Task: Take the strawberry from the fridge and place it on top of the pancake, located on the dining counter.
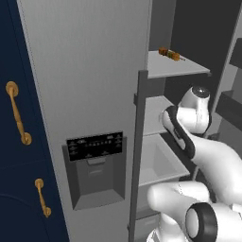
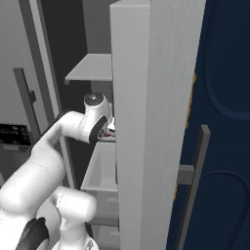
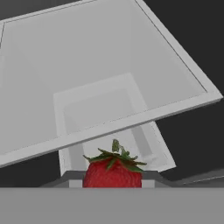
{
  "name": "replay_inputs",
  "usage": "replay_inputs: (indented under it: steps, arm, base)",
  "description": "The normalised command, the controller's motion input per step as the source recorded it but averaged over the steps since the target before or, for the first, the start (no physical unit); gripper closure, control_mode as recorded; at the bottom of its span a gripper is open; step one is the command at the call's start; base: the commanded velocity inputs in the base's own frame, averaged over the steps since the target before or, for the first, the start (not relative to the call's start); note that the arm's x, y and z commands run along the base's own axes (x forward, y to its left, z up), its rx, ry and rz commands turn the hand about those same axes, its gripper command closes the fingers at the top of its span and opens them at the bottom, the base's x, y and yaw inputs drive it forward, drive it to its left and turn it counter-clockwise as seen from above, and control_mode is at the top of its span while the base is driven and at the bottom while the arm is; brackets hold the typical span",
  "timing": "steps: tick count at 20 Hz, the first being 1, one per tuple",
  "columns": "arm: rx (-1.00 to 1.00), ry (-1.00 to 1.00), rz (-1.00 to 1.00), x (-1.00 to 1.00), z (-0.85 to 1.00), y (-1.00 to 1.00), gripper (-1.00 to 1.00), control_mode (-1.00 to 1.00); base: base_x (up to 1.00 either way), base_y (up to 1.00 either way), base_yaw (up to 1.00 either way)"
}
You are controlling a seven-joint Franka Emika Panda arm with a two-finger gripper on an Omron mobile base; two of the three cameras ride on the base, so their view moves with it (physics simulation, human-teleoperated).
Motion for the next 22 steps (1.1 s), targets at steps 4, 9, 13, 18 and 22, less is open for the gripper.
replay_inputs:
  steps: [4,9,13,18,22]
  arm:
    - [-0.03,-0.01,0.0,-0.73,0.26,0.18,1.0,-1.0]
    - [0.0,-0.1,0.0,-0.9,0.43,0.03,1.0,-1.0]
    - [-0.04,-0.01,0.0,-0.87,0.48,0.2,1.0,-1.0]
    - [-0.03,0.01,0.0,-0.81,0.58,0.06,1.0,-1.0]
    - [0.0,0.03,0.02,-0.58,0.54,0.02,1.0,-1.0]
  base:
    - [0.0,0.0,0.0]
    - [0.0,0.0,0.0]
    - [0.0,0.0,0.0]
    - [0.0,0.0,0.0]
    - [0.0,0.0,0.0]
